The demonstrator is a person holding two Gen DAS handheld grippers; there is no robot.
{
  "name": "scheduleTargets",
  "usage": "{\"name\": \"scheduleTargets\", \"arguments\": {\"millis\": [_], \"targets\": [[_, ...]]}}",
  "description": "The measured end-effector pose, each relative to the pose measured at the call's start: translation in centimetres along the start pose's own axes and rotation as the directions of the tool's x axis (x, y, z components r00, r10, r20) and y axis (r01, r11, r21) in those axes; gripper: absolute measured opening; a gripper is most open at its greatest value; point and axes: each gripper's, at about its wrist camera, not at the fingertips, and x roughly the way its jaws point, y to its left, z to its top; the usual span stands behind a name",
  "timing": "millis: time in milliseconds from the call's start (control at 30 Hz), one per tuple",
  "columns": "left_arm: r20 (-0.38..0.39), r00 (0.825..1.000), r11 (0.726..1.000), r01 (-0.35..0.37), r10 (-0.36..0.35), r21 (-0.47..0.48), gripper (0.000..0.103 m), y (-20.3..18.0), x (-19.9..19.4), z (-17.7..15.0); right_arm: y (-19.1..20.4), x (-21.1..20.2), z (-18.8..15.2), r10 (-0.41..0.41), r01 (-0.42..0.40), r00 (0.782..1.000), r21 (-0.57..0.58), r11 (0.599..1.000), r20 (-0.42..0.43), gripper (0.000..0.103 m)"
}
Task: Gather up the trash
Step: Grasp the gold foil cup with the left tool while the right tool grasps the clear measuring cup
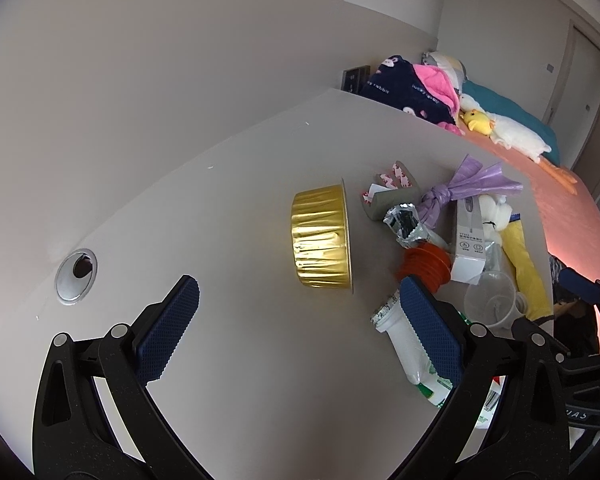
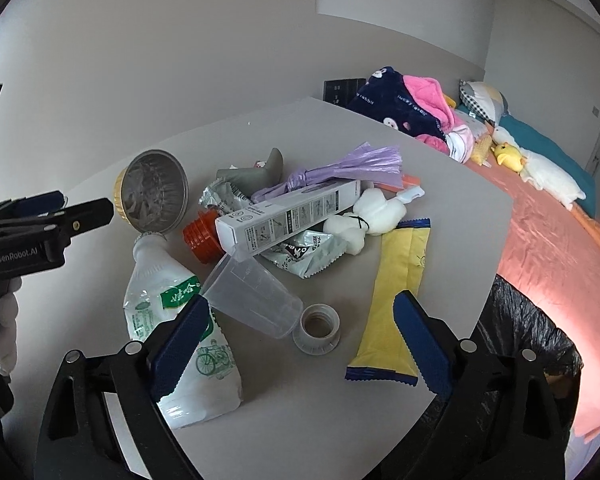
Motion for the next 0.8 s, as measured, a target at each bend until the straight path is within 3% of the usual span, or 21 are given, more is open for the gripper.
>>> {"name": "scheduleTargets", "arguments": {"millis": [333,633,667,767,800], "targets": [[-0.027,0.999,1.000,-0.020,0.021,0.010,0.097,0.0,2.5,1.5,1.9,2.1,0.6,-0.002,0.000,1.000,-0.154,0.988,-0.011,0.089],[-0.076,0.997,1.000,-0.022,0.021,-0.009,0.097,0.3,5.1,2.1,2.3,4.2,1.1,0.054,-0.060,0.998,-0.187,0.981,-0.037,0.051],[-0.074,0.997,1.000,-0.021,0.020,-0.007,0.097,0.4,5.3,2.1,2.1,4.2,1.2,0.067,-0.072,0.997,-0.175,0.982,-0.037,0.041],[-0.062,0.998,1.000,-0.011,0.011,-0.004,0.090,0.4,5.2,1.9,1.7,4.2,1.2,0.085,-0.090,0.996,-0.146,0.985,-0.039,0.041],[-0.064,0.998,1.000,0.000,0.000,-0.007,0.081,0.5,5.3,1.8,1.6,4.2,1.2,0.089,-0.094,0.995,-0.137,0.986,-0.039,0.041]]}}
